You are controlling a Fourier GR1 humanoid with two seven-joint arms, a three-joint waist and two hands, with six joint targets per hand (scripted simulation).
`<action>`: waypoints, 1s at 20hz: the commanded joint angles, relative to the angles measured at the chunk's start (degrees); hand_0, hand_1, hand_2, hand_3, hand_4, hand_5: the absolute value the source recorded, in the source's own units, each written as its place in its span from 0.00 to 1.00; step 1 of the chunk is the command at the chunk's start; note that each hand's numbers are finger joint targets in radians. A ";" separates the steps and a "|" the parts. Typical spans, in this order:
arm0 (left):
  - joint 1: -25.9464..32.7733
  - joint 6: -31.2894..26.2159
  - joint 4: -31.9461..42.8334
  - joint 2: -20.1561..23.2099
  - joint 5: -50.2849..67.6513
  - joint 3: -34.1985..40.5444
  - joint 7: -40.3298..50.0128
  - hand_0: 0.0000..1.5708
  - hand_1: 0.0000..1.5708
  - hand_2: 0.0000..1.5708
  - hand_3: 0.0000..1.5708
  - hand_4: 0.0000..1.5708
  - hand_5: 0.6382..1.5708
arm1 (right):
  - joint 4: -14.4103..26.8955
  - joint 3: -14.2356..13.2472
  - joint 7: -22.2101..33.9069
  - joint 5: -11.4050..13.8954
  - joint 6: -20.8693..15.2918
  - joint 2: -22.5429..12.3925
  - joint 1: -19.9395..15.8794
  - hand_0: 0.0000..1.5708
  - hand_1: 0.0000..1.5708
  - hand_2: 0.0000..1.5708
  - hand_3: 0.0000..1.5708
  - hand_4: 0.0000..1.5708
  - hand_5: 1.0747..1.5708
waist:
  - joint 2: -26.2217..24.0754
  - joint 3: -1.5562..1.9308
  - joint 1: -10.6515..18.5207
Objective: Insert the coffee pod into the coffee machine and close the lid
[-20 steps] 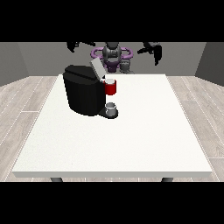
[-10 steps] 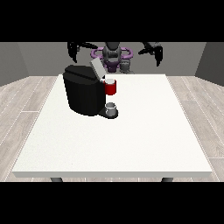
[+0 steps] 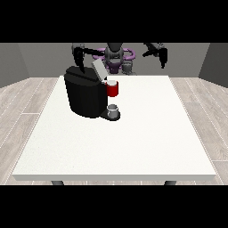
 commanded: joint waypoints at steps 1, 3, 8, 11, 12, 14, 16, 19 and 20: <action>0.64 0.79 -2.58 0.55 1.56 0.04 0.49 0.00 0.00 0.00 0.00 0.24 1.00 | 1.31 2.11 -0.57 1.02 -0.42 1.18 -3.24 0.00 0.00 0.00 0.00 0.00 1.00 | 2.17 -0.01 -1.03; 4.16 3.68 -6.02 -1.65 -1.14 -2.98 4.08 0.00 0.00 0.00 0.00 0.23 1.00 | 1.62 2.49 0.64 0.48 0.78 1.32 -1.45 0.00 0.00 0.00 0.00 0.00 1.00 | -0.51 0.00 -1.26; 5.02 3.55 -6.93 -0.02 -1.65 -3.09 0.31 0.00 0.00 0.00 0.00 0.20 1.00 | 3.74 2.97 -1.53 2.53 -2.02 1.96 -5.96 0.00 0.00 0.00 0.00 0.00 1.00 | 3.54 -0.01 0.19; 2.53 2.45 -9.71 1.85 1.15 -1.67 5.23 0.00 0.00 0.00 0.00 0.22 1.00 | 6.59 1.66 -4.14 1.87 -1.12 1.00 -7.39 0.00 0.00 0.00 0.00 0.00 1.00 | 5.13 0.00 1.04; 2.21 3.09 -6.85 2.65 1.11 -0.48 4.97 0.00 0.00 0.00 0.00 0.23 1.00 | 4.49 4.08 -0.33 2.30 0.60 1.31 -7.81 0.00 0.00 0.00 0.00 0.05 1.00 | 3.83 -0.01 -1.67; 1.40 5.03 -7.99 1.54 -0.42 -1.82 2.80 0.00 0.00 0.00 0.00 0.22 1.00 | 6.95 1.95 -4.61 1.52 2.30 -1.06 -9.44 0.00 0.00 0.00 0.00 0.08 1.00 | 7.56 0.00 -0.72; 3.17 5.49 -8.25 1.12 -0.24 -2.39 2.78 0.00 0.00 0.00 0.00 0.23 1.00 | 7.03 3.49 -4.51 2.39 1.51 0.79 -8.66 0.00 0.00 0.00 0.00 0.10 1.00 | 5.83 -0.01 -1.24; 2.70 6.09 -7.78 0.19 -0.86 -3.26 2.26 0.00 0.00 0.00 0.00 0.23 1.00 | 6.55 4.47 -5.35 3.83 1.58 0.15 -11.49 0.00 0.00 0.00 0.00 0.14 1.00 | 7.41 0.00 -0.10; 5.16 0.87 -7.32 3.92 1.44 -1.82 -0.29 0.00 0.00 0.00 0.00 0.24 1.00 | 6.23 3.66 -2.74 3.21 2.08 -1.23 -12.54 0.00 0.00 0.00 0.00 0.10 1.00 | 6.15 -0.02 1.13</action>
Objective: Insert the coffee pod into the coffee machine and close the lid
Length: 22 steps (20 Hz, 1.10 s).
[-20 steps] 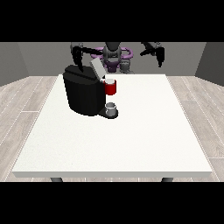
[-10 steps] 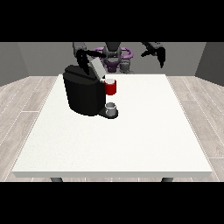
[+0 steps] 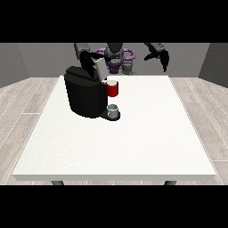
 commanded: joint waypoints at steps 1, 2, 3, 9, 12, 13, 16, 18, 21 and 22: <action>0.59 2.18 -0.69 -2.78 -2.44 -3.36 -0.16 0.00 0.00 0.00 0.00 0.26 1.00 | 0.58 3.14 1.07 3.10 -1.25 1.40 -3.61 0.00 0.00 0.00 0.00 0.07 1.00 | -0.26 -0.08 1.59; -2.94 -1.76 2.61 3.25 1.38 2.22 -1.20 0.00 0.00 0.00 0.00 0.25 1.00 | -1.09 3.81 2.00 3.63 -1.87 1.67 -5.80 0.00 0.00 0.00 0.00 0.08 1.00 | 1.68 -0.11 1.04; -1.14 -2.28 -0.54 1.31 1.64 -0.13 2.46 0.00 0.00 0.00 0.00 0.23 1.00 | 0.67 2.42 1.79 2.73 0.83 -1.14 -5.04 0.00 0.00 0.00 0.00 0.03 1.00 | 0.19 -0.07 2.94; -3.10 -0.75 3.17 1.99 0.65 1.01 -1.54 0.00 0.00 0.00 0.00 0.21 1.00 | -1.56 3.83 2.88 3.17 -0.68 1.63 -9.09 0.00 0.00 0.00 0.00 0.00 1.00 | 3.20 -0.11 2.39; -2.20 0.86 0.39 -2.14 -2.00 -4.02 -0.73 0.00 0.00 0.00 0.00 0.23 1.00 | -0.78 4.82 3.06 5.24 -1.99 1.37 -10.22 0.00 0.00 0.00 0.00 0.00 1.00 | 2.05 -0.08 5.32; -3.50 0.95 -0.36 -2.07 -1.70 -3.93 0.99 0.00 0.00 0.00 0.00 0.25 1.00 | -0.07 5.23 2.40 6.10 -1.42 0.44 -9.81 0.00 0.00 0.00 0.00 0.00 1.00 | 2.97 -0.06 5.92; -5.68 -1.00 2.09 -0.36 -0.24 -2.48 -1.24 0.00 0.00 0.00 0.00 0.26 1.00 | -2.15 5.89 5.97 7.81 -4.20 1.03 -14.47 0.00 0.00 0.00 0.00 0.05 1.00 | 4.62 -0.14 7.79; -5.79 0.05 1.88 -0.77 -1.21 -2.92 -1.48 0.00 0.00 0.00 0.00 0.28 1.00 | -2.38 5.71 6.93 8.60 -3.43 -1.02 -15.63 0.00 0.00 0.00 0.00 0.14 1.00 | 5.19 -0.12 8.93; -6.40 -2.23 1.12 -0.31 -0.24 -3.72 -1.79 0.00 0.00 0.00 0.00 0.25 1.00 | -3.18 4.77 8.75 9.11 -4.28 -2.34 -16.14 0.00 0.00 0.00 0.00 0.17 1.00 | 5.95 -0.10 11.57; -6.31 -1.30 1.14 -0.35 -0.35 -3.07 -1.63 0.00 0.00 0.00 0.00 0.27 1.00 | -4.25 4.57 7.86 8.78 -3.75 -2.72 -15.09 0.00 0.00 0.00 0.00 0.15 1.00 | 6.22 -0.06 11.47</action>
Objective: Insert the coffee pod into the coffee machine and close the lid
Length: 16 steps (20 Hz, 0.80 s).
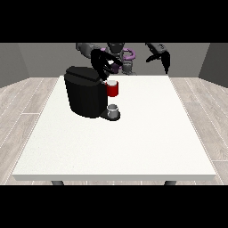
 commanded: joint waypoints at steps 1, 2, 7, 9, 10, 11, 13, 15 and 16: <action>-1.36 -1.85 -0.34 0.35 0.92 -0.59 0.18 0.00 0.00 0.00 0.00 0.27 1.00 | -2.44 1.81 -3.38 -0.68 1.01 2.88 -6.91 0.00 0.00 0.00 0.00 0.10 1.00 | -0.09 -1.44 6.34; -1.91 -0.71 0.36 -0.34 0.12 -0.84 -1.18 0.00 0.00 0.00 0.00 0.27 1.00 | -3.47 2.87 -3.28 -0.39 1.51 3.64 -6.51 0.00 0.00 0.00 0.00 0.06 1.00 | 1.32 -1.46 5.77; -4.42 -2.72 0.17 0.47 0.98 -1.25 -0.32 0.00 0.00 0.00 0.00 0.23 1.00 | -7.04 3.10 -0.34 1.80 0.27 1.73 -6.46 0.00 0.00 0.00 0.00 0.00 1.00 | 4.30 -1.41 10.08; -3.84 -3.45 0.48 0.18 1.06 -1.94 -0.20 0.00 0.00 0.00 0.00 0.27 1.00 | -8.80 1.49 2.49 0.36 1.75 -0.03 -7.58 0.00 0.00 0.00 0.00 0.00 1.00 | 3.65 -1.38 11.31; -5.66 -2.43 0.39 -0.71 0.94 -1.99 -0.70 0.00 0.00 0.00 0.00 0.27 1.00 | -9.62 1.49 2.73 1.33 1.29 -0.98 -8.55 0.00 0.00 0.00 0.00 0.00 1.00 | 5.11 -1.40 11.55; -6.04 -3.91 0.15 0.03 1.36 -2.22 -1.48 0.00 0.00 0.00 0.00 0.24 1.00 | -10.21 1.33 3.14 1.92 0.64 -1.25 -8.39 0.00 0.00 0.00 0.00 0.00 1.00 | 6.00 -1.41 13.03; -5.90 -3.92 0.12 -0.96 1.39 -3.06 -0.57 0.00 0.00 0.00 0.00 0.22 1.00 | -10.88 0.73 4.78 1.73 1.28 -1.72 -8.19 0.00 0.00 0.00 0.00 0.00 1.00 | 5.85 -1.35 14.70; -7.91 -4.59 0.39 -0.11 1.45 -2.90 -0.17 0.00 0.00 0.00 0.00 0.00 1.00 | -11.07 0.52 5.14 2.72 1.83 -3.07 -9.35 0.00 0.00 0.00 0.00 0.00 1.00 | 7.48 -1.36 16.37; -7.57 -4.66 0.07 -1.43 1.17 -4.33 -0.42 0.00 0.00 0.00 0.00 0.14 1.00 | -11.70 0.01 5.43 2.65 1.76 -3.27 -8.93 0.00 0.00 0.00 0.00 0.00 1.00 | 7.68 -1.32 16.75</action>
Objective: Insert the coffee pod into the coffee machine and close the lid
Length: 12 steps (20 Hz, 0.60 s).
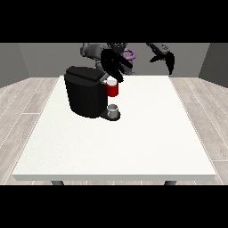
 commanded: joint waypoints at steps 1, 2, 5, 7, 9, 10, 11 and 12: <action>-2.98 -0.82 0.02 -0.36 0.03 -1.06 0.33 0.00 0.00 0.00 0.00 0.13 1.00 | -3.81 2.90 -6.99 -2.20 0.43 5.23 -7.19 0.00 0.00 0.00 0.00 0.00 1.00 | 1.99 -2.67 6.58; -3.69 -1.29 -0.34 -0.60 0.40 -1.35 0.29 0.00 0.00 0.00 0.00 0.18 1.00 | -2.90 2.79 -8.67 -2.29 0.63 5.20 -7.79 0.00 0.00 0.00 0.00 0.00 1.00 | 3.33 -2.69 7.38; -4.92 -1.28 -0.88 0.23 0.74 -0.55 1.50 0.00 0.00 0.00 0.00 0.19 1.00 | -2.53 3.02 -13.87 -2.25 -1.54 7.68 -8.27 0.00 0.00 0.00 0.00 0.00 1.00 | 4.68 -2.73 6.18; -7.06 1.20 -0.89 -0.85 -0.67 -0.88 2.65 0.00 0.00 0.00 0.00 0.19 1.00 | 0.59 2.51 -13.63 -3.40 -0.22 7.95 -12.15 0.00 0.00 0.00 0.00 0.00 1.00 | 6.21 -2.76 5.31; -7.68 -0.03 -1.17 0.58 1.19 0.98 2.41 0.00 0.00 0.00 0.00 0.22 1.00 | 2.08 2.64 -16.78 -3.76 0.65 8.32 -11.77 0.00 0.00 0.00 0.00 0.00 1.00 | 6.65 -2.77 3.78; -6.93 -1.44 -2.87 0.38 1.11 -0.75 2.14 0.00 0.00 0.00 0.00 0.22 1.00 | 4.59 1.70 -16.69 -3.11 0.15 7.14 -13.37 0.00 0.00 0.00 0.00 0.03 1.00 | 6.56 -2.78 5.94; -2.10 -0.04 -2.42 -0.39 -0.69 -1.73 0.68 0.00 0.00 0.00 0.00 0.22 1.00 | 4.14 3.57 -17.10 -2.54 -0.75 10.11 -10.37 0.00 0.00 0.00 0.00 0.08 1.00 | 3.96 -2.78 4.65; -3.15 -1.82 -5.99 -1.12 0.96 -3.14 4.49 0.00 0.00 0.00 0.00 0.21 1.00 | 6.94 1.21 -19.90 -3.69 0.04 8.17 -10.81 0.00 0.00 0.00 0.00 0.06 1.00 | 3.77 -2.74 6.89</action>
